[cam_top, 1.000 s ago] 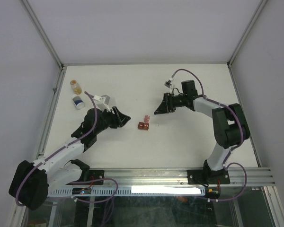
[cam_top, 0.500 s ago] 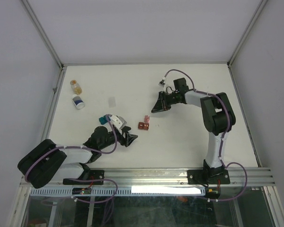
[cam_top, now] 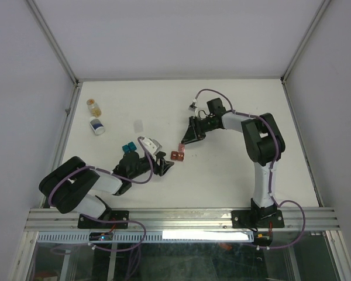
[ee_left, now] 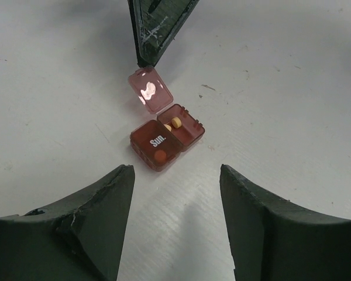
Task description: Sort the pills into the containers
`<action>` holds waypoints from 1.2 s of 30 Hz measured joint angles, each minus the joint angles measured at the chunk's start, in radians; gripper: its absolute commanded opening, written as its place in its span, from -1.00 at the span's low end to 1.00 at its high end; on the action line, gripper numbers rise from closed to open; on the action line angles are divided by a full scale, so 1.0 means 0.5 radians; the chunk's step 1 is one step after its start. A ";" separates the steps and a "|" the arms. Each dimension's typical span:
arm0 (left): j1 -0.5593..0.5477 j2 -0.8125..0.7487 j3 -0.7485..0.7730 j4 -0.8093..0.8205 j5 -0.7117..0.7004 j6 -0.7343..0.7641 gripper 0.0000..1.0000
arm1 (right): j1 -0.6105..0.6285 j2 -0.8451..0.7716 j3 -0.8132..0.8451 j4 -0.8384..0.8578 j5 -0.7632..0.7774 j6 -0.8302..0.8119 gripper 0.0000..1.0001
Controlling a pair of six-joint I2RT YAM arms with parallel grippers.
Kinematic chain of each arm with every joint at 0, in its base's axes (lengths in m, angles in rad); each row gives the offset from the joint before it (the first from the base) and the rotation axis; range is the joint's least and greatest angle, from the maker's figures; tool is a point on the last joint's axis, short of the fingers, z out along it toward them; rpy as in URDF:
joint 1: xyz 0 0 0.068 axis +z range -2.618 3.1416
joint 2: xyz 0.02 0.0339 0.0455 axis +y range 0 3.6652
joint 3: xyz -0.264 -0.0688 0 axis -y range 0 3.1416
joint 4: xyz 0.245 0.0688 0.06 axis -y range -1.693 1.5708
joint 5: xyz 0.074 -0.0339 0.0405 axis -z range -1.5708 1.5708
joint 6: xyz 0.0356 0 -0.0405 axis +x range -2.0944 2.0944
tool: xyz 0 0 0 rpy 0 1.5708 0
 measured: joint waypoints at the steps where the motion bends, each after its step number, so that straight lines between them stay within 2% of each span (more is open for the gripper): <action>1: 0.012 0.000 0.001 0.000 0.001 -0.014 0.19 | 0.008 0.011 0.010 -0.012 0.001 -0.012 -0.17; 8: 0.079 0.000 0.001 0.000 0.002 -0.185 0.17 | 0.058 0.069 0.053 -0.102 0.009 -0.095 -0.26; 13: 0.091 -0.012 0.001 -0.032 0.005 -0.338 0.17 | 0.078 0.076 0.072 -0.165 0.012 -0.172 -0.51; 20: 0.132 -0.211 0.017 -0.228 0.019 -0.576 0.18 | 0.083 0.079 0.095 -0.217 0.015 -0.272 -0.86; 27: 0.245 -0.323 0.031 -0.397 0.124 -0.877 0.24 | 0.084 0.079 0.114 -0.269 0.008 -0.384 -0.97; 36: 0.287 -0.327 0.031 -0.435 0.273 -1.067 0.30 | 0.085 0.005 0.057 -0.340 0.004 -0.682 -0.99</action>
